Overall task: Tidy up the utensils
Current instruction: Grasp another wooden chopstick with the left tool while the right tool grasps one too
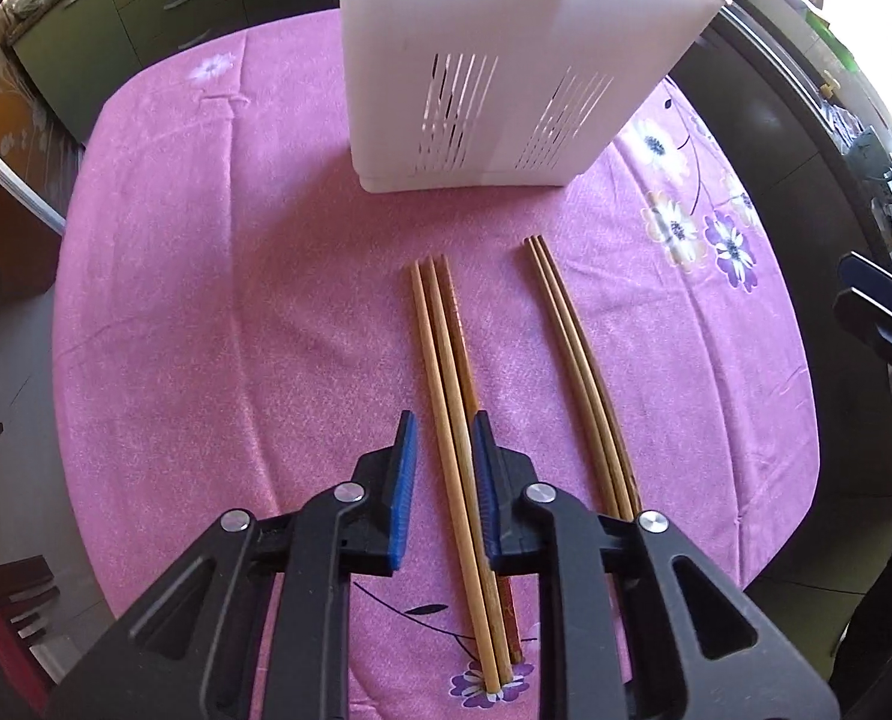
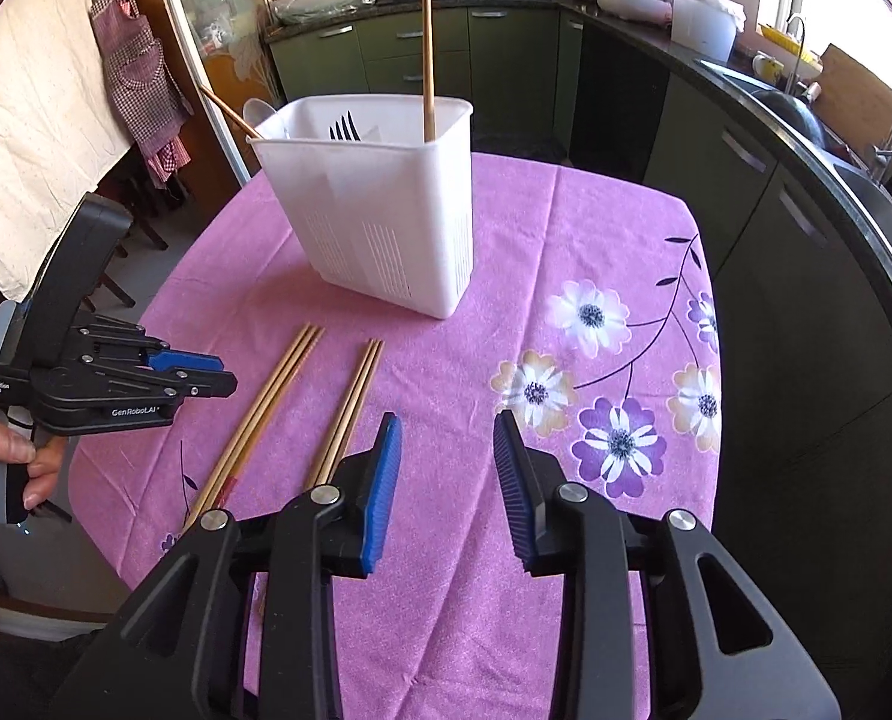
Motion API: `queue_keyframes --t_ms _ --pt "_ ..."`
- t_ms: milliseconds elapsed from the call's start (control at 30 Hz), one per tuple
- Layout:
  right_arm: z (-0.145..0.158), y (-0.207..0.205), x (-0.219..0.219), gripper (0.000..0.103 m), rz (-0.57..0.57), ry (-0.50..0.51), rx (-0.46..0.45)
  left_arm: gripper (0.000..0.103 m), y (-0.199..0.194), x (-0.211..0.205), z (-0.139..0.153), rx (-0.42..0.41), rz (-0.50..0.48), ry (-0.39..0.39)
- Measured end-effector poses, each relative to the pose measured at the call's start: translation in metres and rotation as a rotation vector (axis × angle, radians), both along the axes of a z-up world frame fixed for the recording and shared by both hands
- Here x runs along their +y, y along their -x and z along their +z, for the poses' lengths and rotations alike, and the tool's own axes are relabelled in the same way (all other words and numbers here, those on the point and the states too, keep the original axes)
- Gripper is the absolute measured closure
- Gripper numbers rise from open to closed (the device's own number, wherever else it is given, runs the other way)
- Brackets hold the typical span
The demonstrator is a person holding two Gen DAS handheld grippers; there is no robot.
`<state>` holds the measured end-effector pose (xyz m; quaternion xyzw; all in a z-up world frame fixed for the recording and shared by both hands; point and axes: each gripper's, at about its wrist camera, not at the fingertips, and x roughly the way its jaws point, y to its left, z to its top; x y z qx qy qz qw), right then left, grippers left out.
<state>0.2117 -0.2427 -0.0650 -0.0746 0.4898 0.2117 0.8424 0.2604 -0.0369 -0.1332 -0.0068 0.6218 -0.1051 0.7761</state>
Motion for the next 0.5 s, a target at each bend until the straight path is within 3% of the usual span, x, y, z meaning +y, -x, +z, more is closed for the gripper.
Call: queue_keyframes --t_ms 500 --pt "-0.022 -0.006 -0.005 0.071 -0.007 0.000 0.052 0.088 -0.015 -0.009 -0.029 0.062 -0.005 -0.094"
